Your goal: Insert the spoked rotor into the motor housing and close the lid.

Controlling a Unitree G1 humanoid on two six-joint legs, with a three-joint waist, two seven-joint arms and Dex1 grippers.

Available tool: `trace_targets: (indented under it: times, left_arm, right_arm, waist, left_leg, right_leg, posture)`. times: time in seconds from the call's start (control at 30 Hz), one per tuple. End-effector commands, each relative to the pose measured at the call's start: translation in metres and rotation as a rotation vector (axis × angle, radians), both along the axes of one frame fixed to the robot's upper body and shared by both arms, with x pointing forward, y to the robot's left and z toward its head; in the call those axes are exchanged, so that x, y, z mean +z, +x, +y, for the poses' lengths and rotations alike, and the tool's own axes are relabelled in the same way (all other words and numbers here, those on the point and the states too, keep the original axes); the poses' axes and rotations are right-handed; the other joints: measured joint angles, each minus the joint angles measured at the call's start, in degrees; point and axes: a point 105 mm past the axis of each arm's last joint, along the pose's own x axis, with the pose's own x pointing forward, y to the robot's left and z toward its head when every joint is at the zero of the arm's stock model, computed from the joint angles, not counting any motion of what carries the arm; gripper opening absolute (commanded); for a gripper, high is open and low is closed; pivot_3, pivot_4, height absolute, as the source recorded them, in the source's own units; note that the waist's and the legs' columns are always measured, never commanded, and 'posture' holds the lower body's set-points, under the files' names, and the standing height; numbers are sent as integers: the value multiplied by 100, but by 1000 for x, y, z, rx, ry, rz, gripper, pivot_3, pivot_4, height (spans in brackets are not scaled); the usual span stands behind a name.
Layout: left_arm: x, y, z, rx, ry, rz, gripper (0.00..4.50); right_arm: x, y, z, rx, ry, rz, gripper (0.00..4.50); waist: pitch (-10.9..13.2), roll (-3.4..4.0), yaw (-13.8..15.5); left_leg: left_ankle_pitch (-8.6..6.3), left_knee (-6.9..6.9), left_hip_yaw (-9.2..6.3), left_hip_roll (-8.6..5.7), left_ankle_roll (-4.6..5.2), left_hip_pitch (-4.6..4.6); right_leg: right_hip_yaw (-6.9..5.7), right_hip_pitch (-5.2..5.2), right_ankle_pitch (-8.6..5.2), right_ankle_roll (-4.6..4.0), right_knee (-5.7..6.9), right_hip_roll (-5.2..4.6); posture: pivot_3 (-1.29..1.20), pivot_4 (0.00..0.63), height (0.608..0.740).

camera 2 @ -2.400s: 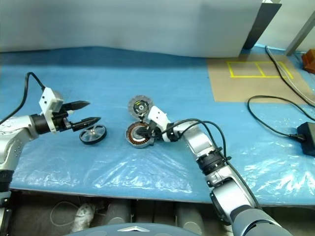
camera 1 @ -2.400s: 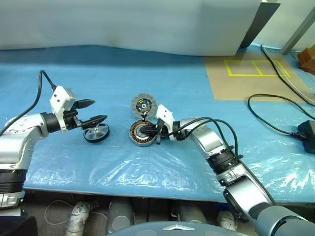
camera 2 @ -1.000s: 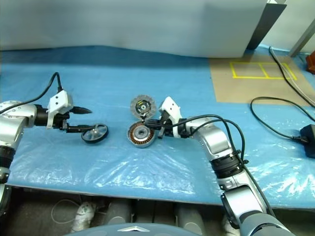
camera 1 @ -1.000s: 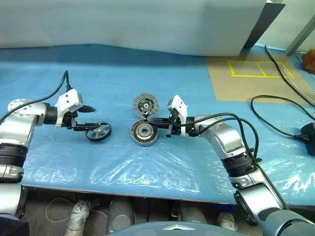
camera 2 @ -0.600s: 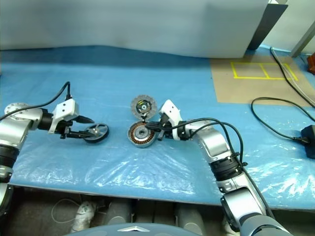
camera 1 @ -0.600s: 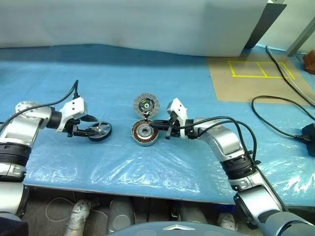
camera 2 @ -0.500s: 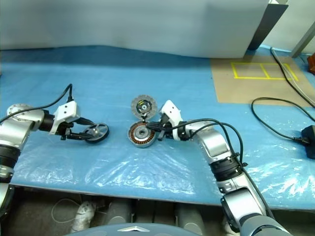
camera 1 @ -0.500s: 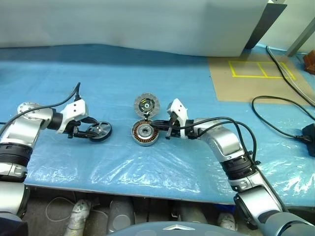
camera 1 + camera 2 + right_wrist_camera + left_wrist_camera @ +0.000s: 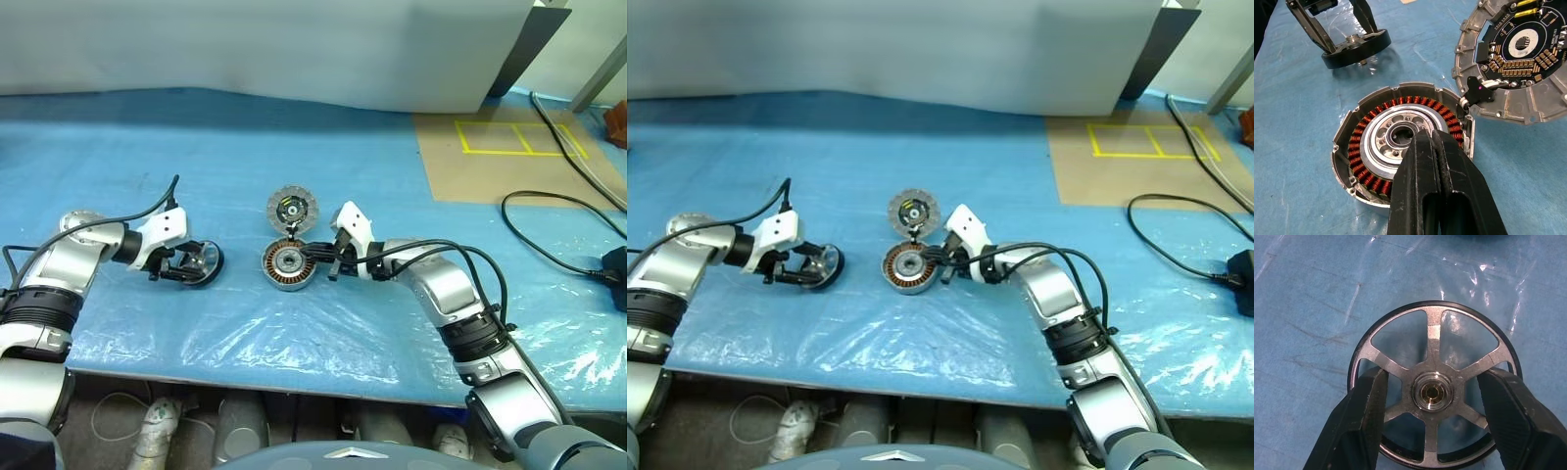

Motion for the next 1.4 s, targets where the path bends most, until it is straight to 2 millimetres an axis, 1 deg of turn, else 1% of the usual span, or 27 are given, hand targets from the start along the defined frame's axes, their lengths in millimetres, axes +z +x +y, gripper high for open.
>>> trace_targets:
  times: [0.03,0.07,0.13,0.43,0.5,0.6,0.67,0.73,0.77,0.9,0.97,1.03,1.13,1.2,1.3,1.4]
  left_arm:
    - [-3,-5,0,-23,17,0,2571]
    - [-2,-6,0,-26,16,-1,2421]
    - [-2,-6,-1,-20,9,-8,1876]
    - [-8,-15,-9,-37,4,11,1876]
    - [-7,-16,-10,-46,7,5,1876]
    - [5,-14,-15,-45,-47,-23,1876]
    - [22,-8,-24,-47,-125,-96,1876]
    - [41,-11,-38,-70,-240,-119,1876]
    - [45,-14,-43,-81,-277,-117,1876]
    - [53,-24,-59,-118,-336,-127,1876]
    - [57,-28,-71,-140,-372,-139,1876]
    - [56,-31,-77,-148,-382,-128,1876]
    - [46,-31,-71,-143,-315,-123,1876]
    - [43,-26,-63,-122,-272,-134,1876]
    - [47,-15,-53,-88,-213,-150,1876]
    - [52,-8,-45,-82,-170,-143,1876]
  right_arm:
    - [8,1,1,5,17,-37,0]
    - [8,1,2,5,18,-38,0]
    - [8,2,1,1,19,-38,0]
    - [10,3,1,-1,23,-40,0]
    - [10,3,1,0,23,-40,0]
    - [11,2,1,4,29,-39,0]
    - [17,2,-1,2,56,-33,0]
    - [29,-3,-5,20,116,-16,0]
    - [33,-5,-8,26,136,-10,0]
    - [44,-11,-19,33,161,-14,0]
    - [51,-14,-26,27,175,-21,0]
    - [52,-12,-32,2,164,-36,0]
    - [51,-8,-38,-43,156,-41,0]
    - [48,-6,-40,-61,134,-48,0]
    - [45,-4,-39,-73,126,-51,0]
    - [44,-3,-37,-79,125,-54,0]
  waist:
    - [0,0,0]
    - [-1,2,1]
    - [-2,4,1]
    - [-2,5,1]
    - [-2,5,2]
    - [-2,5,2]
    - [-1,6,4]
    - [2,3,11]
    - [2,3,10]
    - [2,3,9]
    - [2,3,6]
    - [2,3,1]
    - [2,4,-11]
    - [3,4,-10]
    - [2,4,-4]
    - [2,4,2]
  left_leg:
    - [0,0,0,0,0,0]
    - [0,0,0,0,0,1]
    - [0,0,0,-2,0,3]
    - [0,0,1,-2,0,6]
    - [0,0,1,-2,0,6]
    - [0,0,2,-2,0,6]
    - [0,0,2,-2,0,5]
    - [0,3,1,-2,0,0]
    - [0,6,0,-1,0,-6]
    - [0,1,0,0,0,-10]
    - [0,-4,0,-1,0,-7]
    - [0,-4,0,0,0,-7]
    - [0,-4,0,0,0,-4]
    - [0,-4,0,0,0,-2]
    - [0,-3,0,-1,0,-2]
    - [1,1,0,-1,0,-4]
  right_leg:
    - [0,0,0,0,1,0]
    - [0,0,0,0,1,0]
    - [1,2,0,0,1,-2]
    - [1,4,0,0,3,-4]
    - [1,4,0,0,2,-4]
    - [1,4,0,0,2,-4]
    - [0,3,0,0,3,-4]
    - [-1,3,0,-1,3,-4]
    - [-3,0,0,-1,2,-4]
    - [-4,-3,0,0,-2,-2]
    - [-4,-3,0,0,-2,-2]
    - [-4,-3,0,0,-3,-2]
    - [-2,-4,0,0,-2,1]
    - [0,-4,-1,0,-2,3]
    - [1,-3,-1,0,-2,2]
    - [0,-3,0,0,-2,1]
  posture:
    - [0,150,740]
    - [0,150,740]
    - [0,150,740]
    - [0,150,740]
    - [0,150,740]
    - [0,150,740]
    - [0,150,740]
    - [0,150,740]
    - [0,150,740]
    - [0,150,740]
    - [0,150,740]
    - [0,150,740]
    - [0,150,740]
    - [0,150,740]
    - [0,150,740]
    - [0,150,740]
